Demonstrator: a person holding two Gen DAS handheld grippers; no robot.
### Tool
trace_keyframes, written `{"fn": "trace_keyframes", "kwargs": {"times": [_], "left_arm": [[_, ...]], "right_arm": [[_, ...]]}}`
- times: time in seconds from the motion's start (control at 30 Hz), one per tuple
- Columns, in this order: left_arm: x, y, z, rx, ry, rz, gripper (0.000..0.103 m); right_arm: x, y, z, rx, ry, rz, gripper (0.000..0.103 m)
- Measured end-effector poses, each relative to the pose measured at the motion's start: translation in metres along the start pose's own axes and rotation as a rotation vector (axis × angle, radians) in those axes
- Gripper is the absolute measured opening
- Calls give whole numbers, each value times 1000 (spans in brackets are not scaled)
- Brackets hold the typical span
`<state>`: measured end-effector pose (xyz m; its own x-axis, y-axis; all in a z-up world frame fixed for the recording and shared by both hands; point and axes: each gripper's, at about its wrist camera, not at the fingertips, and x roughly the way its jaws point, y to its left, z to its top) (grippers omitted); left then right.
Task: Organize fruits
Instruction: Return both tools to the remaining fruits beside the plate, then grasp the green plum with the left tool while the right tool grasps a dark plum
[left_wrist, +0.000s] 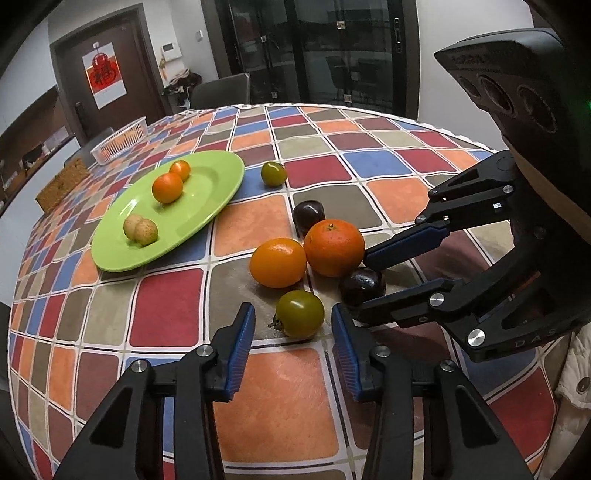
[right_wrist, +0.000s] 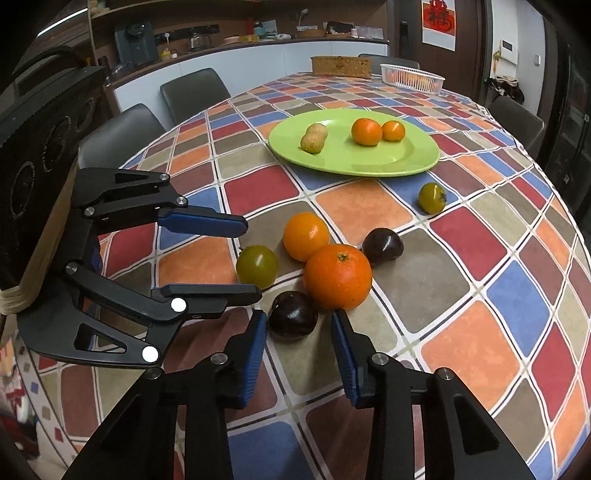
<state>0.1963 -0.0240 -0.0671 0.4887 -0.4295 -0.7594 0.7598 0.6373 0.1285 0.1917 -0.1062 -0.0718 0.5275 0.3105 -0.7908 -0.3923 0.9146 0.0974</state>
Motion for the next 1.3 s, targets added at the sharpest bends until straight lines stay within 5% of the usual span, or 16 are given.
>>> {"fn": "trace_keyframes", "kwargs": {"times": [0.43, 1.3], "left_arm": [[-6, 1, -3, -62, 12, 4, 26], [-48, -1, -2, -243, -93, 106, 24]], "right_arm": [[3, -3, 2, 16, -12, 55, 27], [-37, 7, 11, -31, -128, 36, 27]]}}
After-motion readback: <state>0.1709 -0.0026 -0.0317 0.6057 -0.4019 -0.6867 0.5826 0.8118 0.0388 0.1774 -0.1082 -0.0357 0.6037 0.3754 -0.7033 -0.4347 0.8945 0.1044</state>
